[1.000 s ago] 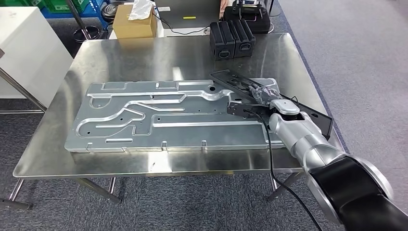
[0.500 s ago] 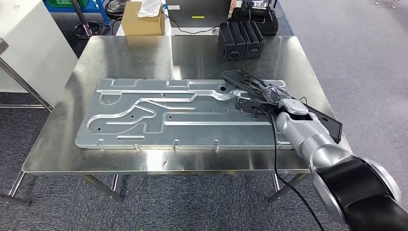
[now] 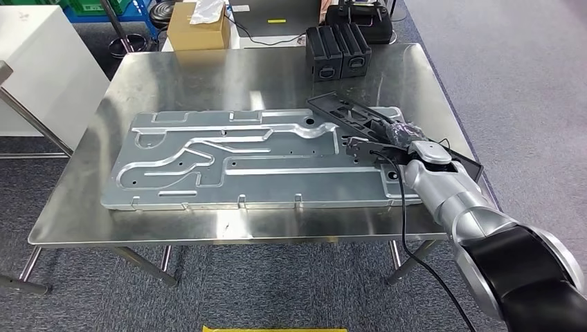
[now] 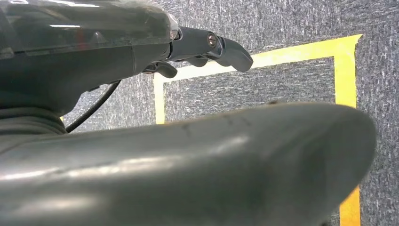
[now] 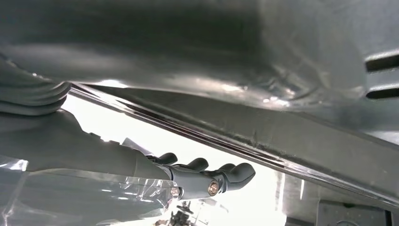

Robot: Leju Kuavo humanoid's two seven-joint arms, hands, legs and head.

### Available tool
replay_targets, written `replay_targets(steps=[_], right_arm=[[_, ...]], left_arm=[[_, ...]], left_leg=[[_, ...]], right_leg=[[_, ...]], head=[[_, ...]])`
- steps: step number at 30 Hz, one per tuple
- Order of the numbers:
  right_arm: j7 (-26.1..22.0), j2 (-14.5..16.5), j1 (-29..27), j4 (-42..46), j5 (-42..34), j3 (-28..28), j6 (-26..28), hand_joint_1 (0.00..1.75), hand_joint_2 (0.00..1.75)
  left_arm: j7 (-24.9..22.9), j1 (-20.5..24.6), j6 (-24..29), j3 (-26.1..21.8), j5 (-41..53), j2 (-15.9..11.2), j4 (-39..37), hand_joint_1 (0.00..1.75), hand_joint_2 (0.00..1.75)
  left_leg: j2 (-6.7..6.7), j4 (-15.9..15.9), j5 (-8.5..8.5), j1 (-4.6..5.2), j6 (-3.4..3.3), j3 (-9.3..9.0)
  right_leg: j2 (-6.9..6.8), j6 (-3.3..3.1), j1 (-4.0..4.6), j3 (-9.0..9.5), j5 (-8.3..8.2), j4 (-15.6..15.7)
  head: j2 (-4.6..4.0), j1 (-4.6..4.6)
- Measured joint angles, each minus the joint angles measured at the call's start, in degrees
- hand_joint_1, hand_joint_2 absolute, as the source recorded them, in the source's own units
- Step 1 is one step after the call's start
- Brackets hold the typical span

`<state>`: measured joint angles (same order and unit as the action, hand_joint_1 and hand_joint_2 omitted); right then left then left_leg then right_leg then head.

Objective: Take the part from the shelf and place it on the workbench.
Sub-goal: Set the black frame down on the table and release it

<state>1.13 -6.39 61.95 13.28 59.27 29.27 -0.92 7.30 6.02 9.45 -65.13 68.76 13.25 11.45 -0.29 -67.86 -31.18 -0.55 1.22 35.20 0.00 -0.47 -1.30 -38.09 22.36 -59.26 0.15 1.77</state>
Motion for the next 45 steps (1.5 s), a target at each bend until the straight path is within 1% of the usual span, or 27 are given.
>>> replay_targets(steps=[2, 3, 6, 7, 9, 11, 13, 14, 16, 18, 22, 24, 26, 27, 28, 29, 30, 31, 33, 35, 37, 39, 41, 42, 43, 44, 45], right_arm=[[0.16, -0.19, 0.03, 0.02, 0.03, -0.08, 0.00, 0.00, 0.00], [0.25, -0.30, 0.04, 0.03, 0.03, -0.12, -0.01, 0.00, 0.00], [0.50, -0.60, 0.03, 0.02, 0.03, -0.29, -0.01, 0.00, 0.00], [0.55, -0.74, 0.03, 0.02, 0.04, -0.34, -0.01, 0.00, 0.00], [0.65, -1.11, 0.02, 0.00, 0.08, -0.40, -0.01, 0.00, 0.00], [0.75, -1.44, -0.03, -0.09, 0.21, -0.43, -0.04, 0.00, 0.00], [0.79, -1.60, -0.17, -0.21, 0.40, -0.44, -0.09, 0.00, 0.00], [0.81, -1.64, -0.23, -0.25, 0.47, -0.44, -0.12, 0.00, 0.00], [0.81, -1.68, -0.16, -0.26, 0.54, -0.45, -0.17, 0.00, 0.00], [0.83, -1.70, -0.05, -0.23, 0.56, -0.50, -0.22, 0.00, 0.00], [0.93, -1.75, -0.02, -0.20, 0.66, -0.82, -0.39, 0.00, 0.00], [0.99, -1.70, 0.00, -0.15, 0.81, -0.92, -0.47, 0.00, 0.00], [1.03, -1.68, -0.02, -0.11, 0.88, -0.96, -0.48, 0.00, 0.00], [1.05, -1.68, -0.07, -0.11, 0.89, -0.96, -0.48, 0.00, 0.00], [1.07, -1.68, -0.12, -0.12, 0.89, -0.96, -0.48, 0.00, 0.00], [1.11, -1.68, -0.16, -0.13, 0.91, -0.96, -0.48, 0.00, 0.00], [1.16, -1.68, -0.18, -0.12, 0.95, -0.96, -0.48, 0.00, 0.00], [1.21, -1.68, -0.16, -0.11, 0.99, -0.97, -0.48, 0.00, 0.00], [1.32, -1.71, -0.09, -0.05, 1.06, -0.98, -0.48, 0.00, 0.00], [1.39, -1.74, -0.03, -0.01, 1.07, -1.01, -0.50, 0.00, 0.00], [1.40, -1.78, -0.03, -0.02, 1.09, -1.02, -0.60, 0.00, 0.00], [1.42, -1.88, -0.03, -0.03, 1.10, -1.04, -0.76, 0.00, 0.00], [1.49, -1.99, -0.05, -0.09, 1.15, -1.05, -0.90, 0.00, 0.00], [1.53, -2.02, -0.12, -0.14, 1.19, -1.05, -0.95, 0.00, 0.00], [1.58, -2.03, -0.21, -0.20, 1.24, -1.05, -0.99, 0.00, 0.00], [1.64, -2.03, -0.28, -0.25, 1.31, -1.05, -1.03, 0.00, 0.00], [1.68, -2.03, -0.32, -0.27, 1.38, -1.05, -1.04, 0.00, 0.00]], left_arm=[[0.00, 0.12, -0.01, 0.00, 0.02, -0.01, 0.00, 0.00, 0.00], [0.00, 0.15, -0.02, 0.00, 0.05, -0.02, 0.00, 0.00, 0.00], [-0.01, 0.07, -0.03, -0.03, 0.18, -0.02, 0.00, 0.00, 0.00], [-0.01, 0.13, -0.03, -0.04, 0.19, -0.02, 0.00, 0.00, 0.00], [0.00, 0.30, -0.08, -0.06, 0.21, -0.01, 0.00, 0.00, 0.00], [0.00, 0.30, -0.14, -0.07, 0.22, -0.01, 0.00, 0.00, 0.00], [0.00, 0.24, -0.16, -0.08, 0.22, -0.01, 0.00, 0.00, 0.00], [0.00, 0.25, -0.16, -0.09, 0.22, -0.01, 0.00, 0.00, 0.00], [0.00, 0.31, -0.17, -0.09, 0.22, 0.01, 0.00, 0.00, 0.00], [0.01, 0.37, -0.17, -0.09, 0.22, 0.03, 0.00, 0.00, 0.00], [0.02, 0.29, -0.17, -0.09, 0.22, 0.01, 0.00, 0.00, 0.00], [0.02, 0.27, -0.16, -0.10, 0.21, -0.01, 0.00, 0.00, 0.00], [0.01, 0.28, -0.16, -0.11, 0.20, -0.01, 0.00, 0.00, 0.00], [0.00, 0.28, -0.16, -0.11, 0.20, -0.01, 0.00, 0.00, 0.00], [0.00, 0.27, -0.16, -0.11, 0.19, -0.01, 0.00, 0.00, 0.00], [0.00, 0.26, -0.16, -0.11, 0.19, -0.01, 0.00, 0.00, 0.00], [0.00, 0.27, -0.16, -0.11, 0.19, -0.01, 0.00, 0.00, 0.00], [0.00, 0.31, -0.16, -0.11, 0.19, -0.01, 0.00, 0.00, 0.00], [0.00, 0.41, -0.16, -0.11, 0.20, -0.01, 0.00, 0.00, 0.00], [-0.01, 0.42, -0.16, -0.11, 0.19, -0.01, 0.00, 0.00, 0.00], [-0.04, 0.37, -0.17, -0.13, 0.18, 0.01, -0.02, 0.00, 0.00], [-0.08, 0.46, -0.19, -0.13, 0.17, 0.04, -0.04, 0.00, 0.00], [-0.10, 0.46, -0.20, -0.13, 0.17, 0.07, -0.04, 0.00, 0.00], [-0.11, 0.39, -0.21, -0.14, 0.17, 0.08, -0.04, 0.00, 0.00], [-0.14, 0.33, -0.21, -0.14, 0.17, 0.08, -0.04, 0.00, 0.00], [-0.15, 0.31, -0.22, -0.15, 0.17, 0.08, -0.04, 0.00, 0.00], [-0.17, 0.31, -0.24, -0.15, 0.17, 0.09, -0.04, 0.00, 0.00]], left_leg=[[-0.03, 7.36, 2.22, 0.17, -0.45, -4.04], [-0.06, 9.20, 2.65, 0.31, -0.71, -4.91], [0.00, 9.91, 3.63, 0.54, -1.66, -4.58], [0.11, 10.19, 4.24, 0.48, -2.14, -4.38], [0.28, 10.64, 5.55, 0.34, -2.97, -3.56], [0.26, 10.58, 6.46, 0.46, -3.29, -2.26], [0.26, 10.29, 7.15, 0.55, -3.23, -1.02], [0.27, 10.06, 7.40, 0.55, -3.14, -0.47], [0.27, 9.46, 7.72, 0.57, -2.86, 0.47], [0.24, 8.97, 8.05, 0.71, -2.34, 1.08], [0.05, 8.46, 8.27, 0.79, -1.03, 1.94], [0.01, 4.75, 4.61, 0.62, -0.47, 3.45], [0.03, -2.69, -0.56, 0.39, 0.05, 5.66], [0.04, -5.91, -1.96, 0.31, 0.23, 6.32], [0.04, -7.57, -2.15, 0.27, 0.32, 6.22], [0.04, -7.17, -1.23, 0.25, 0.32, 5.15], [0.04, -4.58, 0.32, 0.24, 0.20, 2.97], [0.03, -0.56, 1.59, 0.26, -0.05, 0.06], [0.00, 7.31, 2.32, 0.48, -0.61, -5.12], [-0.03, 10.18, 2.10, 0.78, -1.05, -6.45], [0.13, 10.70, 3.23, 0.67, -1.80, -5.85], [0.42, 11.32, 4.85, 0.41, -2.78, -4.93], [0.51, 11.32, 6.21, 0.41, -3.21, -3.39], [0.51, 11.21, 6.80, 0.44, -3.17, -2.51], [0.52, 11.06, 7.36, 0.47, -3.12, -1.64], [0.53, 10.85, 7.86, 0.46, -3.02, -0.77], [0.54, 10.59, 8.30, 0.43, -2.88, 0.05]], right_leg=[[-0.01, 0.55, 0.10, -0.18, -0.47, -0.01], [-0.03, 0.92, 0.14, -0.22, -0.74, 0.04], [-0.02, 2.08, 0.01, -0.34, -1.52, 0.47], [-0.01, 2.32, -0.05, -0.66, -0.82, 0.05], [0.02, 2.59, -0.14, -2.36, 3.34, -4.15], [0.04, 2.80, -0.09, -4.76, 8.27, -11.66], [0.03, 2.96, -0.05, -4.92, 9.42, -15.39], [0.02, 2.94, -0.06, -3.34, 8.54, -14.05], [0.01, 2.70, -0.05, 2.12, 6.50, -6.59], [0.08, 2.15, 0.22, 5.54, 5.61, -1.14], [-0.09, 0.54, 0.25, 5.04, 4.63, -0.02], [-0.31, -0.31, 0.00, 4.13, 3.62, 0.25], [-0.40, -0.63, 0.06, 2.90, 2.65, 0.23], [-0.45, -0.60, 0.08, 2.27, 2.17, 0.20], [-0.48, -0.55, 0.10, 1.64, 1.69, 0.17], [-0.51, -0.46, 0.10, 1.05, 1.22, 0.15], [-0.51, -0.35, 0.10, 0.51, 0.76, 0.13], [-0.50, -0.19, 0.11, 0.09, 0.31, 0.12], [-0.46, 0.35, 0.22, -0.43, -0.56, 0.17], [-0.45, 1.05, 0.21, -0.57, -1.51, 0.50], [-0.35, 1.72, 0.16, -0.79, -1.90, 0.77], [-0.17, 2.06, 0.11, -1.99, 1.39, -1.97], [-0.07, 2.25, 0.00, -4.10, 7.04, -8.97], [-0.06, 2.41, 0.00, -4.91, 8.76, -12.59], [-0.06, 2.56, -0.01, -5.08, 9.24, -14.99], [-0.07, 2.65, -0.03, -4.30, 8.54, -15.49], [-0.08, 2.68, -0.07, -2.44, 7.11, -13.84]], head=[[-0.01, -0.03], [-0.01, -0.05], [0.00, -0.08], [0.00, -0.11], [0.00, -0.15], [0.01, -0.16], [0.01, -0.15], [0.01, -0.15], [0.00, -0.15], [0.00, -0.11], [0.00, -0.11], [0.00, -0.01], [0.00, 0.07], [0.00, 0.07], [0.00, 0.06], [0.00, 0.07], [0.00, 0.08], [-0.01, 0.08], [-0.01, 0.05], [0.00, 0.04], [0.01, 0.07], [0.01, -0.08], [0.00, -0.25], [0.00, -0.27], [0.00, -0.28], [0.01, -0.28], [0.01, -0.28]])
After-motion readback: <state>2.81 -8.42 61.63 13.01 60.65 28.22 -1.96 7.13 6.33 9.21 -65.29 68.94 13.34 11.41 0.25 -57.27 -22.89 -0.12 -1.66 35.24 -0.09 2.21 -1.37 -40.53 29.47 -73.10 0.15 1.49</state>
